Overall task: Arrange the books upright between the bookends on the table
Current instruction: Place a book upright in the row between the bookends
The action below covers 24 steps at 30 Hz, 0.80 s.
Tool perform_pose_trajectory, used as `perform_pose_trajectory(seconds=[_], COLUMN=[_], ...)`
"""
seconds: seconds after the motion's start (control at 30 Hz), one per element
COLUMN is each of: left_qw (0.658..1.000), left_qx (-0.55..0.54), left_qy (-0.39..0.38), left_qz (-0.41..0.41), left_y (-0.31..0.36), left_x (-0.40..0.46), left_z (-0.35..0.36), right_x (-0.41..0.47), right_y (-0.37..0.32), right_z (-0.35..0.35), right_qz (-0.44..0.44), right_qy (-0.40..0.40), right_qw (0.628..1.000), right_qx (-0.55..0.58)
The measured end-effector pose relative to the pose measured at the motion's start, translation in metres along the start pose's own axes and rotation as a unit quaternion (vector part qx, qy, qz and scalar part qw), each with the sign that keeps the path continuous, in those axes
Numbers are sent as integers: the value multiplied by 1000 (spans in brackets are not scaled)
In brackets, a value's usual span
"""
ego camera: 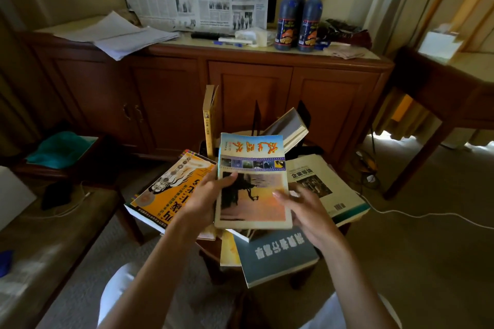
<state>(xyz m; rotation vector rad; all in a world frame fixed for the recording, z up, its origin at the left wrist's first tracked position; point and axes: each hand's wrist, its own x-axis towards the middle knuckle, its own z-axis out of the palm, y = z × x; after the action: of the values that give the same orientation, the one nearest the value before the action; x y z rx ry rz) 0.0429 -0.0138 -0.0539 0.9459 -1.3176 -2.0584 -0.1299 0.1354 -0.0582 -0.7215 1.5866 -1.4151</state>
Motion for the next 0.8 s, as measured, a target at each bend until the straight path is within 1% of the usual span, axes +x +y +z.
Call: perform_pose_trajectory(seconds=[0.07, 0.13, 0.2, 0.23, 0.27, 0.3, 0.33, 0.37, 0.4, 0.43, 0.47, 0.5, 0.53, 0.57, 0.6, 0.67, 0.7, 0.73, 0.8], left_qw=[999, 998, 997, 996, 994, 990, 984, 976, 965, 955, 948, 948, 954, 963, 973, 989, 992, 992, 992], left_qx=[7, 3, -30, -51, -82, -124, -170, -215, -259, -295, -317, -318, -301, -271, -229, -149, -128, -121, -120], left_qy=[-18, -13, 12, 22, 28, 33, 34, 31, 24, 22, 19, 9, 0, -2, -1, -2, -11, -20, -16], left_qz=[-29, -60, -73, -70, -61, -51, -41, -29, -20, -15, -13, -11, -10, -11, -8, -1, -4, -9, -30], left_y=[18, 32, 38, 40, 39, 38, 36, 34, 31, 28, 23, 18, 12, 5, -3, -17, -20, -22, -23], left_x=[1, 4, 7, 8, 8, 9, 9, 10, 12, 13, 13, 12, 12, 12, 13, 15, 14, 14, 19], left_z=[-5, -6, -3, -1, 1, 4, 7, 10, 13, 18, 23, 28, 34, 37, 39, 37, 34, 27, 1], right_x=[-1, -3, -6, -8, -10, -11, -13, -13, -13, -11, -9, -7, -6, -4, 0, 7, 9, 10, 8], right_y=[-7, -14, -15, -14, -13, -11, -10, -11, -12, -10, -9, -10, -11, -12, -13, -17, -19, -22, -27], right_z=[-12, -16, -11, -6, 0, 5, 9, 14, 19, 23, 29, 36, 45, 54, 60, 62, 59, 52, 36], right_qz=[-52, -113, -186, -214, -235, -237, -219, -186, -152, -117, -87, -67, -60, -55, -56, -61, -61, -59, -50], right_qy=[44, 69, 48, 32, 15, 8, 17, 37, 50, 53, 41, 19, 3, 9, 43, 132, 153, 151, 116], right_qw=[991, 962, 924, 908, 901, 913, 941, 970, 987, 988, 983, 981, 981, 981, 978, 960, 952, 951, 962], right_qx=[-113, -238, -331, -360, -363, -332, -256, -150, -28, 81, 154, 183, 185, 186, 196, 239, 260, 264, 242])
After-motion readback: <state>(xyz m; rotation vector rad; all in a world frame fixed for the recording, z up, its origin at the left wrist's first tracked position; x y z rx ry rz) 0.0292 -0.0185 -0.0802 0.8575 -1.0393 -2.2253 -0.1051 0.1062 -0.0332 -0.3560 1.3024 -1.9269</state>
